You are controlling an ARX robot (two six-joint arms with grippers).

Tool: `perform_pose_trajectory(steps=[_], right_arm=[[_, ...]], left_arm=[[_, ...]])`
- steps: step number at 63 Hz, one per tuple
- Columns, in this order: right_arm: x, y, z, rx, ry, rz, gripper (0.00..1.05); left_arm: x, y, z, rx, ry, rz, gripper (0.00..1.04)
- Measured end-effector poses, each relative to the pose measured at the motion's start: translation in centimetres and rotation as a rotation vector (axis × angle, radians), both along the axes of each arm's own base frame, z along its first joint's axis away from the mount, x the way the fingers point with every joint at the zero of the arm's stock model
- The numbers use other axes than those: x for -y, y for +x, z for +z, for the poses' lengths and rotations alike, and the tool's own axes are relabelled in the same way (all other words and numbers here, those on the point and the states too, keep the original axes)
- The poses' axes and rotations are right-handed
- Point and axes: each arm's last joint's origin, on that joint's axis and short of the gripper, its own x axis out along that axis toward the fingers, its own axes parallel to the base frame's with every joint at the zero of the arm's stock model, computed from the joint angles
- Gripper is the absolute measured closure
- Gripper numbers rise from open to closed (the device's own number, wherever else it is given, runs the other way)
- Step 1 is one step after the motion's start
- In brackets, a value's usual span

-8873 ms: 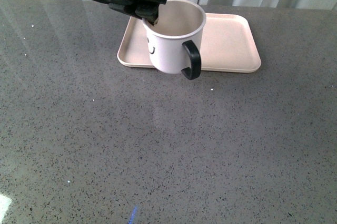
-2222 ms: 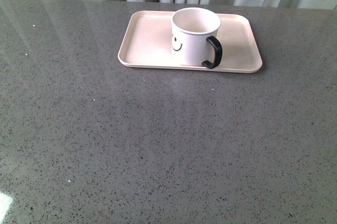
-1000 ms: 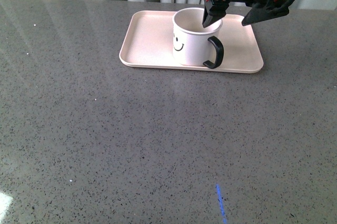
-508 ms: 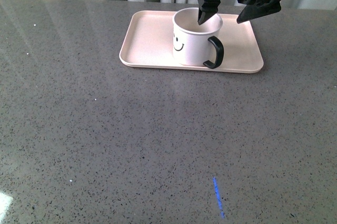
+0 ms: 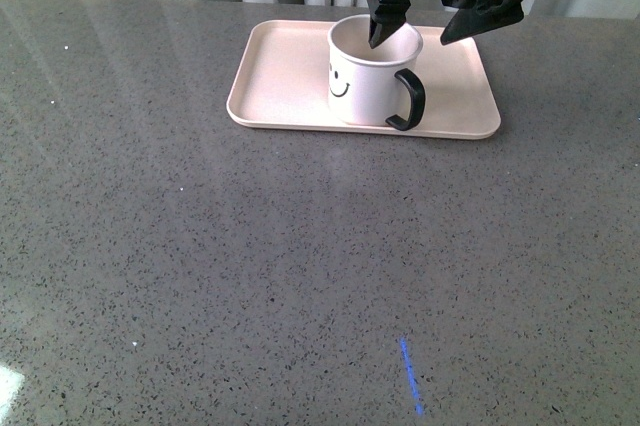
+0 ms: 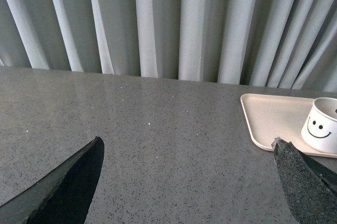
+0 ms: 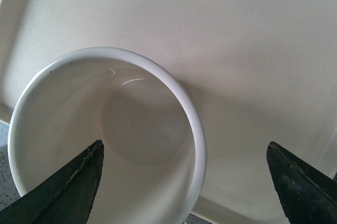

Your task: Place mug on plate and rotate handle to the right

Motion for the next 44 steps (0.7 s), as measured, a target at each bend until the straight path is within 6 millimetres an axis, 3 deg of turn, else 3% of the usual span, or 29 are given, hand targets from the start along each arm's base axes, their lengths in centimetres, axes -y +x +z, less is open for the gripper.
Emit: perform_pose_trajectory(steps=[22,28,40,44], right_arm=[[-0.25,0.09,-0.23,-0.012,-0.001,-0.01,0.39],[-0.41,0.09,-0.38,-0.015,-0.004,-0.009,0.5],[-0.59,0.04,-0.41,-0.017,-0.007,-0.008,0.54],[-0.62,0.0,-0.42,-0.022,-0.007,-0.009,0.61]], left_arm=[[0.0,0.0,0.0,0.0,0.0,0.0,0.09],[0.0,0.0,0.0,0.0,0.0,0.0,0.09],[0.0,0.0,0.0,0.0,0.0,0.0,0.09],[0.0,0.0,0.0,0.0,0.0,0.0,0.09]])
